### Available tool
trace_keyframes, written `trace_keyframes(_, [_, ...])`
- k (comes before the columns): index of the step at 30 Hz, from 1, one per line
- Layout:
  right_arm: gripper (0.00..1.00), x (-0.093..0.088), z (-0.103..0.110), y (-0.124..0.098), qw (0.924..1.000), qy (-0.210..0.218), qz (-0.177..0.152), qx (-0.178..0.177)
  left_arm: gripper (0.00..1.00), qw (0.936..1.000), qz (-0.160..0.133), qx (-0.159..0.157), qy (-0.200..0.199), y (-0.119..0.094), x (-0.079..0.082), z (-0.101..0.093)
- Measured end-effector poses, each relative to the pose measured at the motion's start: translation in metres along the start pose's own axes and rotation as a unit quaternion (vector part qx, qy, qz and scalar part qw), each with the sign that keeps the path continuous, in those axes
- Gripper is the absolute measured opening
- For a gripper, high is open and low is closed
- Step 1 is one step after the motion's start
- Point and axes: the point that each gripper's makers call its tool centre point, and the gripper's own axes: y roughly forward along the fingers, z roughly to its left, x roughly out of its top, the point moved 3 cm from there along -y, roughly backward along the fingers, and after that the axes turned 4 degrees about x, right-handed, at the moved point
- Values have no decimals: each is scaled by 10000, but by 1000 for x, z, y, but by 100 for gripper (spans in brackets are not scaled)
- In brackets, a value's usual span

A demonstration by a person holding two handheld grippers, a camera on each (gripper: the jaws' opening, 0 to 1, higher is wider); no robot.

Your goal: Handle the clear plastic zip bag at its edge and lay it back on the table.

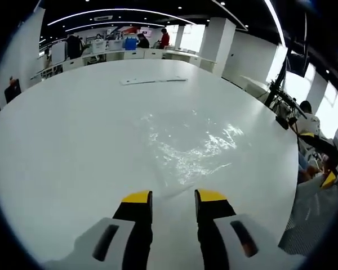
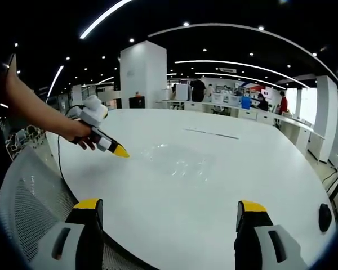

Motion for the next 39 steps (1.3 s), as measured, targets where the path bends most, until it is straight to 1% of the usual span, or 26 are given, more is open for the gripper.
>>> trace_keyframes(6, [99,0,-1,0,10000,16,0,-20,27,10000,45,-10,-17,5,3,0])
trace_keyframes(13, [99,-1,-1,0,10000,41,5,-37,23,9999,87,1,-80,11,5,3])
trace_keyframes(20, [99,-2,-3,0,10000,58,29,-41,20,9998,186,-17,-82,12,3,-5])
trace_keyframes(26, [98,-3,-2,1,10000,68,57,-34,15,9998,178,22,-79,12,8,-7])
trace_keyframes(30, [98,-3,-3,0,9999,73,63,-36,10,9997,240,44,20,15,8,-7])
trace_keyframes(34, [98,-3,-2,0,9999,84,62,-41,7,9997,235,50,70,14,8,-7])
trace_keyframes(37, [98,-3,-2,0,9999,82,60,-38,4,9992,244,96,315,17,8,-3])
trace_keyframes(39, [98,-3,-2,0,9999,82,62,-39,4,9990,251,82,348,15,9,-2])
